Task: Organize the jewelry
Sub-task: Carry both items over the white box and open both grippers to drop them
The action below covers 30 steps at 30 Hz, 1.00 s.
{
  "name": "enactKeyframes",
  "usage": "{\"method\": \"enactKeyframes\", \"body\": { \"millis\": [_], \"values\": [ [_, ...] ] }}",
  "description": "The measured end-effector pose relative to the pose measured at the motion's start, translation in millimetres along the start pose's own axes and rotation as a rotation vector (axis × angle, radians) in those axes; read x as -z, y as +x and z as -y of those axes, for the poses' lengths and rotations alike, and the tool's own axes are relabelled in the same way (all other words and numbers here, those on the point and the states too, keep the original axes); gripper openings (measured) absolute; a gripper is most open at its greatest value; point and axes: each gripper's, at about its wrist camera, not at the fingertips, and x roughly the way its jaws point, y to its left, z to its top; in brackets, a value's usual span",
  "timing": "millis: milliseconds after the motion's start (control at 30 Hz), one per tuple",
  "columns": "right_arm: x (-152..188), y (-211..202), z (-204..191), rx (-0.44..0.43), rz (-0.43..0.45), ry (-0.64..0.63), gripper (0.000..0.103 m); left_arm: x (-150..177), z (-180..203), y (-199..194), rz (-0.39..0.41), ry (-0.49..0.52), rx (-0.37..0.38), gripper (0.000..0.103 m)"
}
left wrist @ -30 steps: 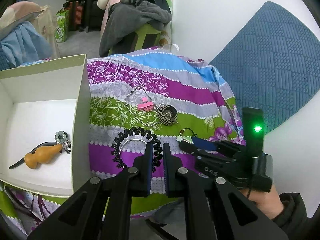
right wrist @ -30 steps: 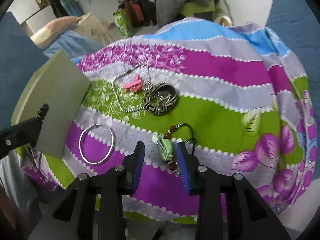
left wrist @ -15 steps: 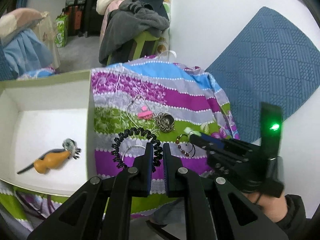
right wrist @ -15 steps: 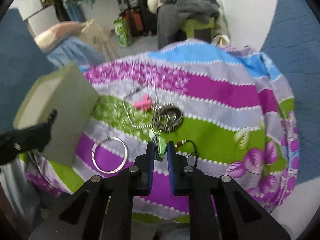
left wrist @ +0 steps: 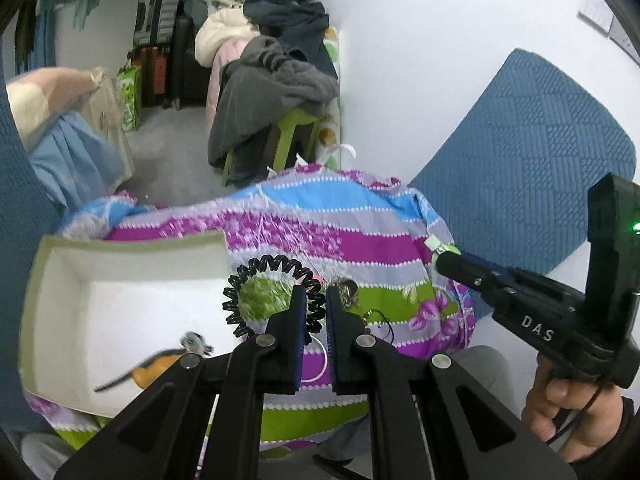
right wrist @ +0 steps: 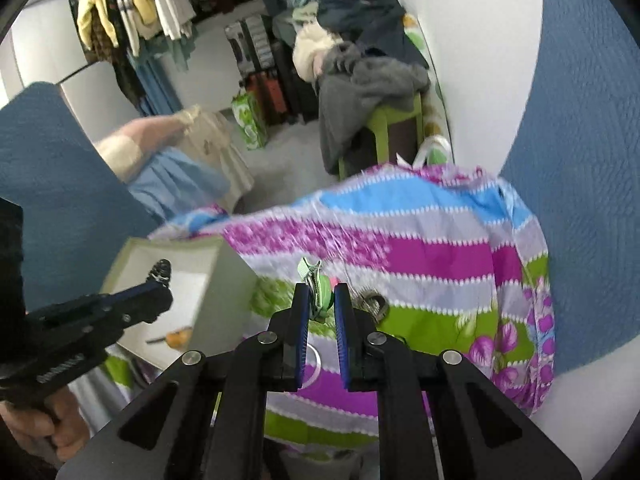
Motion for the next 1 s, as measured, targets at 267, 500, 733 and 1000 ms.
{"method": "enactKeyframes", "body": {
  "millis": [267, 500, 733, 1000],
  "values": [
    [-23, -6, -38, -0.016, 0.03, -0.018, 0.01, -23, -30, -25, 0.019, 0.014, -0.029, 0.008],
    [-21, 3, -74, -0.018, 0.021, -0.044, 0.01, -22, -73, -42, 0.027, -0.004, -0.057, 0.008],
    [-6, 27, -107, -0.035, -0.016, -0.053, 0.01, -7, -115, -45, 0.0, -0.039, -0.087, 0.008],
    [26, 65, -133, -0.045, -0.116, -0.093, 0.01, 27, -161, -28, -0.078, -0.098, -0.101, 0.008]
  ]
}}
